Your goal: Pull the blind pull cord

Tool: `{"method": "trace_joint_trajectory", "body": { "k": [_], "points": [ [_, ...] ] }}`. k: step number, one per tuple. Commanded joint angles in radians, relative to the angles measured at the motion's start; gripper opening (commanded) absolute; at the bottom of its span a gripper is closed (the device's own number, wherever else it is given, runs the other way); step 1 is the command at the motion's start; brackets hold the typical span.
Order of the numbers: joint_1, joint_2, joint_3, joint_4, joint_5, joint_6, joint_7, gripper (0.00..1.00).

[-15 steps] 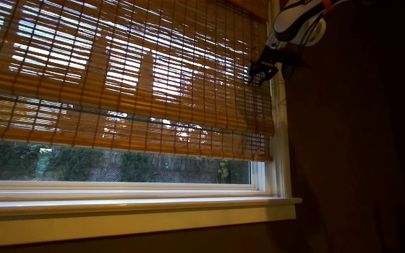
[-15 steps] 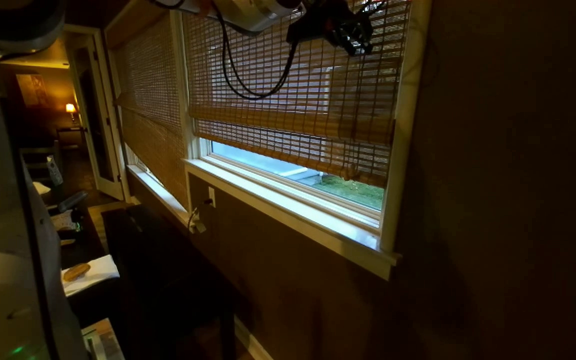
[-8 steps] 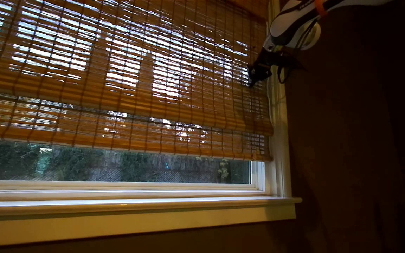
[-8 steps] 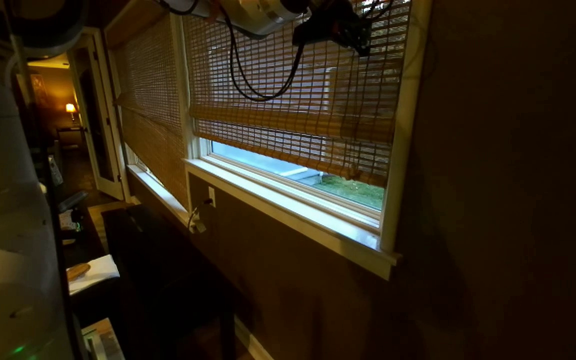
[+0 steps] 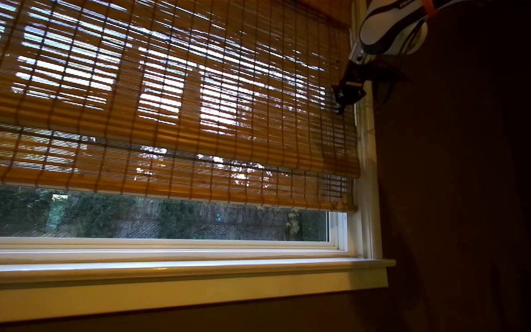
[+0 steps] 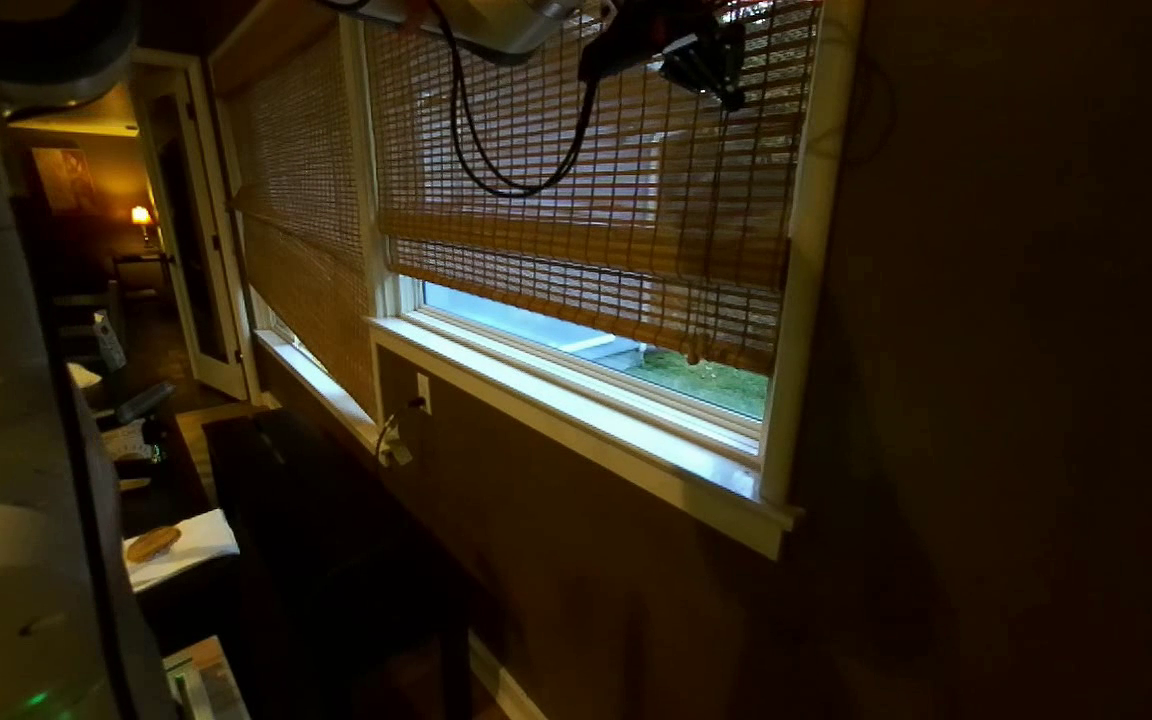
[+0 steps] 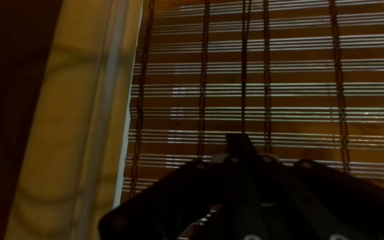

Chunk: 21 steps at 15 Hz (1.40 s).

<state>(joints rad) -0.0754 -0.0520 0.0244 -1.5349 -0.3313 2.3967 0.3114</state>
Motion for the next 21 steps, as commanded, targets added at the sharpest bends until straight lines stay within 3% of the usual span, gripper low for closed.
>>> {"method": "trace_joint_trajectory", "body": {
  "k": [1,6,21],
  "points": [
    [0.001,-0.054,0.002,-0.059,-0.003,-0.078,0.0,0.0],
    [0.01,-0.083,-0.015,-0.115,0.04,-0.112,-0.03,0.0],
    [-0.003,-0.202,-0.073,-0.464,0.132,-0.012,-0.181,0.0]
  ]
}}
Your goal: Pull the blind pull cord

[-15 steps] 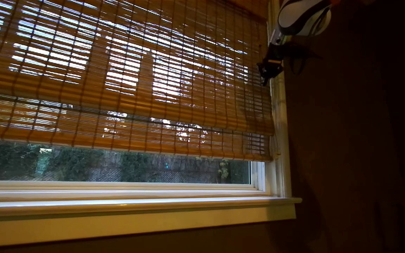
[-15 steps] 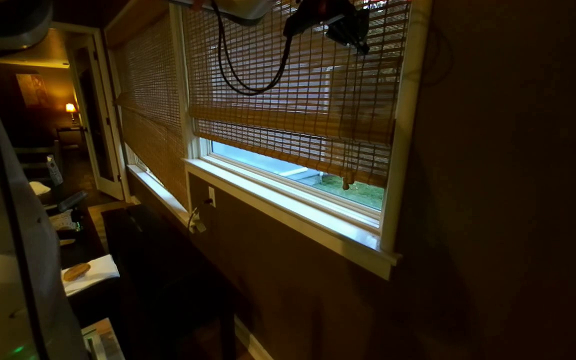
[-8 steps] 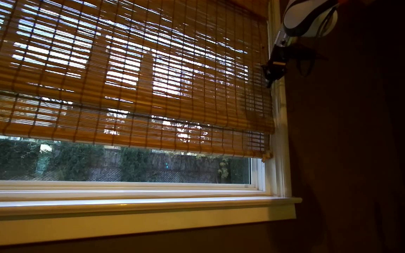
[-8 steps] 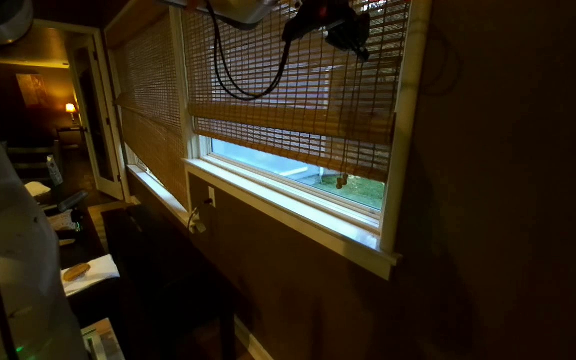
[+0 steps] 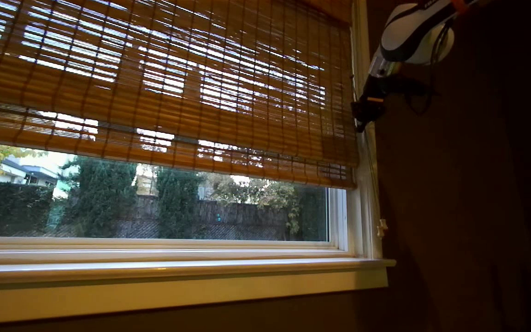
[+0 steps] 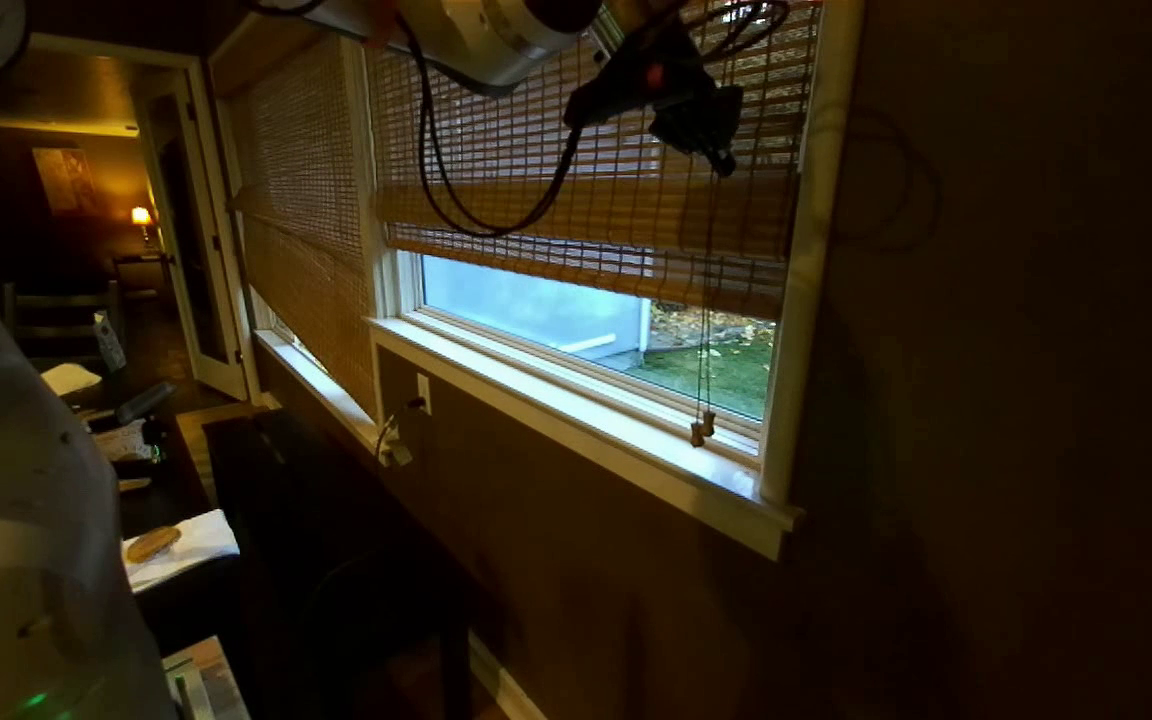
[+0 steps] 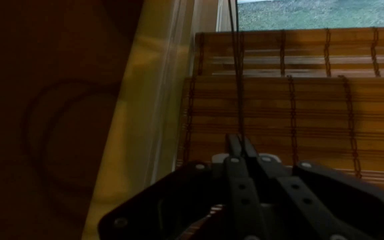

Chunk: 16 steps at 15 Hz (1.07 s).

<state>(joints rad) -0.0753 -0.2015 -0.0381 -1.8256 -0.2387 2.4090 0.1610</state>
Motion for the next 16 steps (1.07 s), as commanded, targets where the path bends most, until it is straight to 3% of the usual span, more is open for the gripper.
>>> {"method": "trace_joint_trajectory", "body": {
  "k": [1,5,16],
  "points": [
    [-0.006,-0.062,-0.01,-0.193,0.035,-0.026,-0.028,0.0],
    [-0.025,-0.095,-0.009,-0.262,0.01,-0.03,-0.01,0.0],
    [-0.02,-0.15,-0.039,-0.421,0.104,-0.006,-0.052,0.0]
  ]
}}
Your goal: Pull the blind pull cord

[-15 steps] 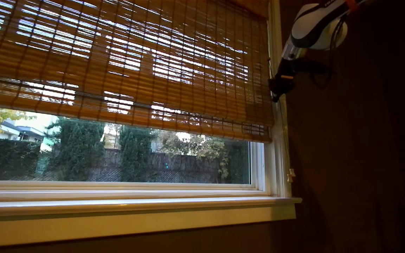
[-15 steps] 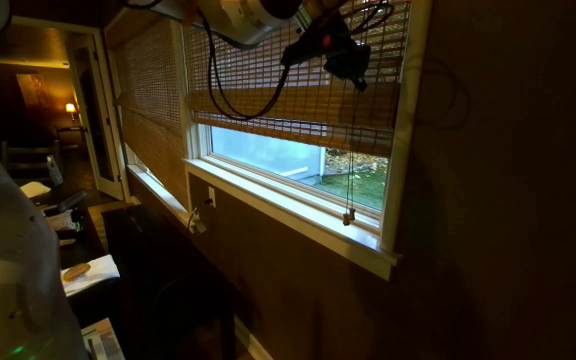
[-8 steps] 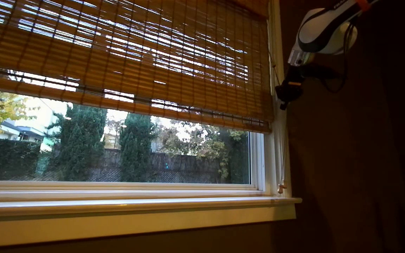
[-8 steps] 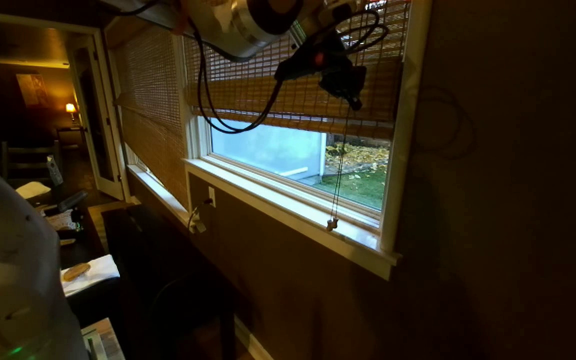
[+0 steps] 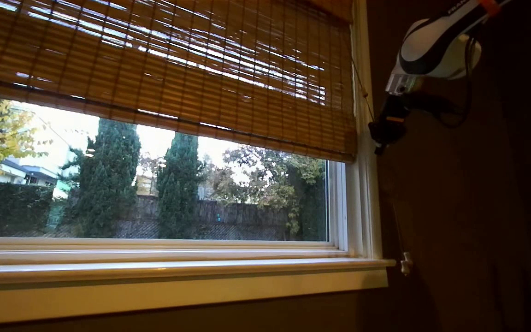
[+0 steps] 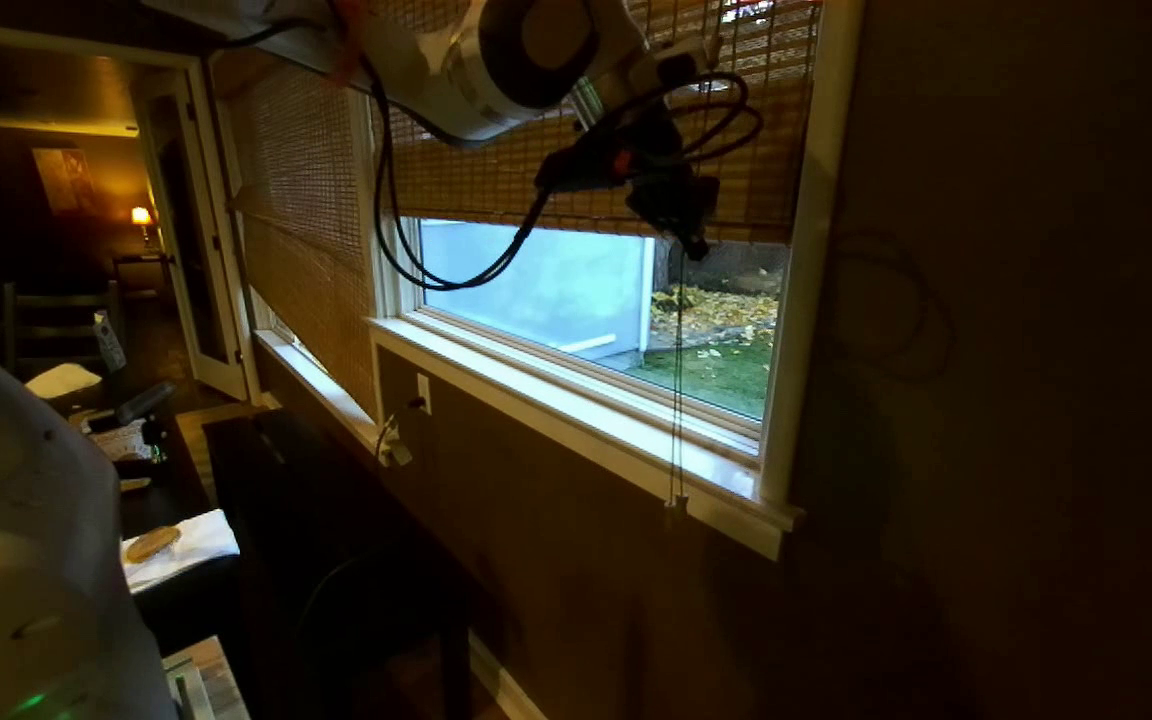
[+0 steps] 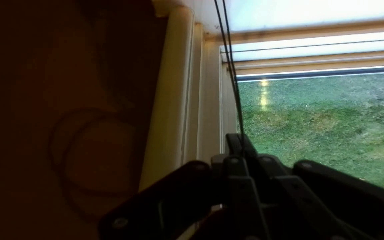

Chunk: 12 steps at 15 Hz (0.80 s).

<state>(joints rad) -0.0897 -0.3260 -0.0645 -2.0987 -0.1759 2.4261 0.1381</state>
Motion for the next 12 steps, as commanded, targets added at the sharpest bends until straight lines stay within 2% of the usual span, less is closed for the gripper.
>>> {"method": "trace_joint_trajectory", "body": {
  "k": [1,4,5,11,12],
  "points": [
    [-0.005,-0.028,-0.013,-0.157,0.048,-0.018,-0.029,0.0],
    [-0.008,-0.036,-0.012,-0.176,0.059,-0.001,-0.021,0.0],
    [-0.012,-0.017,0.008,-0.033,0.034,0.024,-0.008,0.02],
    [-0.012,-0.022,0.008,-0.044,0.04,0.032,-0.008,0.0],
    [-0.011,-0.017,0.012,-0.046,0.04,0.066,-0.001,0.0]
  ]
}}
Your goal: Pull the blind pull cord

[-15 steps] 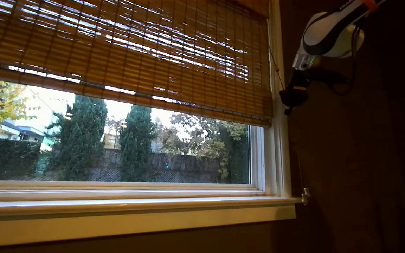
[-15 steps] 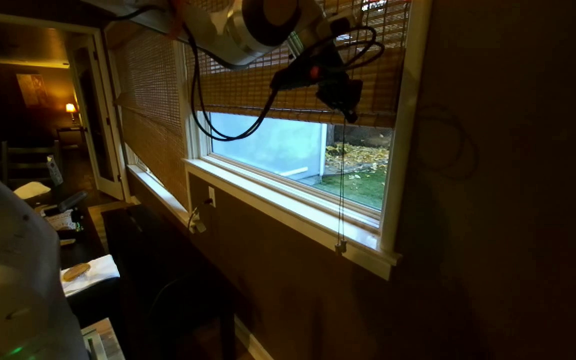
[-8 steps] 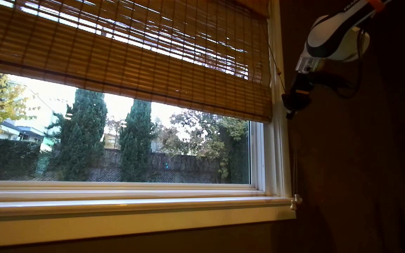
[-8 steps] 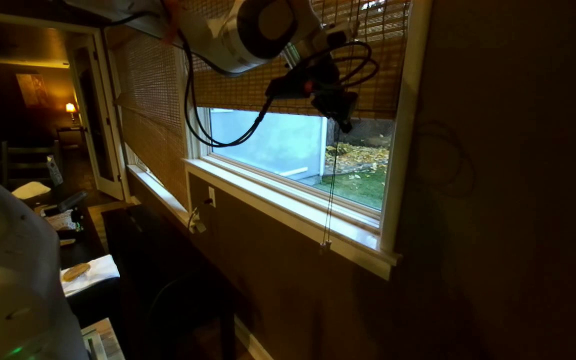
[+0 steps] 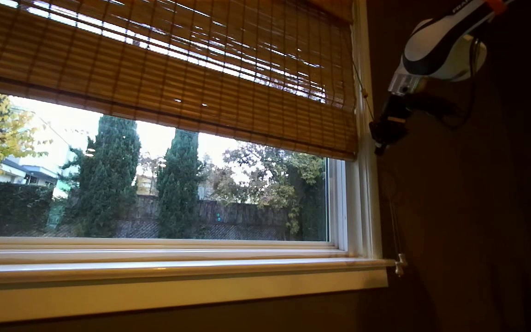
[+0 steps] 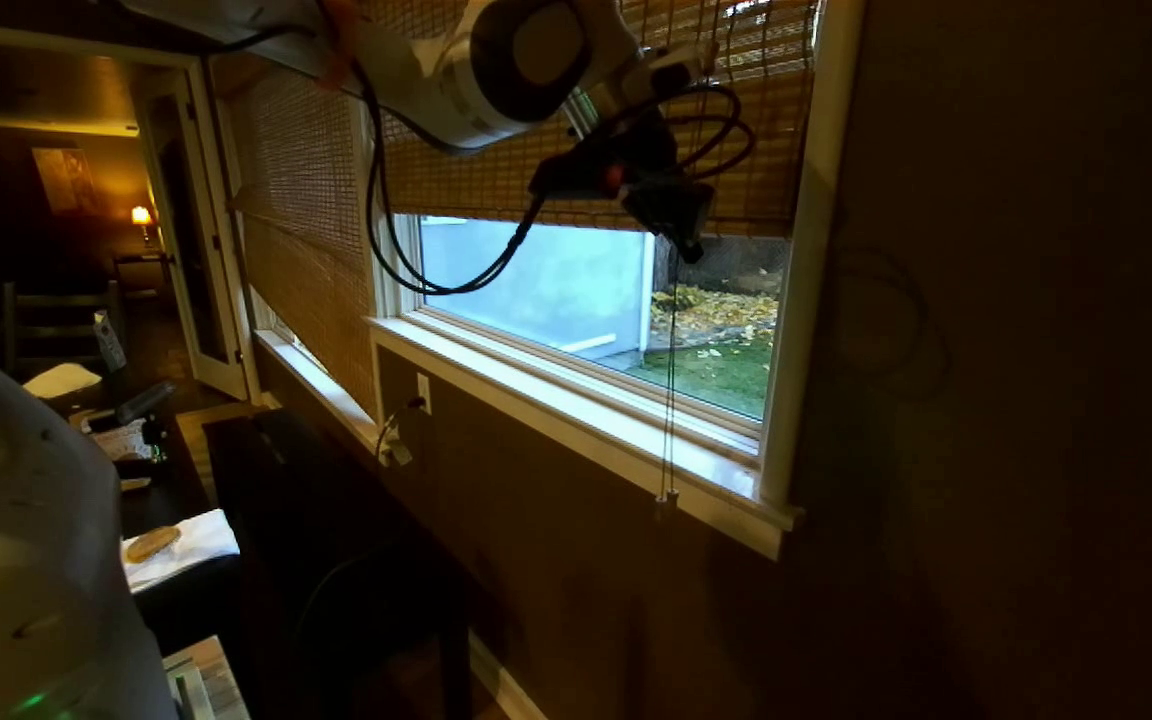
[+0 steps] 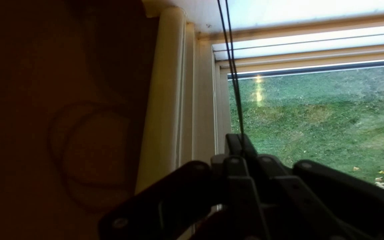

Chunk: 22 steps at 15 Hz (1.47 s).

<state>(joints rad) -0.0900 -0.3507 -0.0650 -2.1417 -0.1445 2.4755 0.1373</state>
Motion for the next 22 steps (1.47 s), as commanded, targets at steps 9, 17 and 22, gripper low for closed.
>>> {"method": "trace_joint_trajectory", "body": {
  "k": [9,17,22],
  "points": [
    [-0.002,0.072,-0.001,-0.07,0.02,0.006,-0.042,0.0],
    [-0.015,0.076,-0.02,-0.11,0.019,0.068,-0.074,0.0],
    [-0.012,0.072,-0.023,-0.12,0.023,0.083,-0.093,0.0]
  ]
}}
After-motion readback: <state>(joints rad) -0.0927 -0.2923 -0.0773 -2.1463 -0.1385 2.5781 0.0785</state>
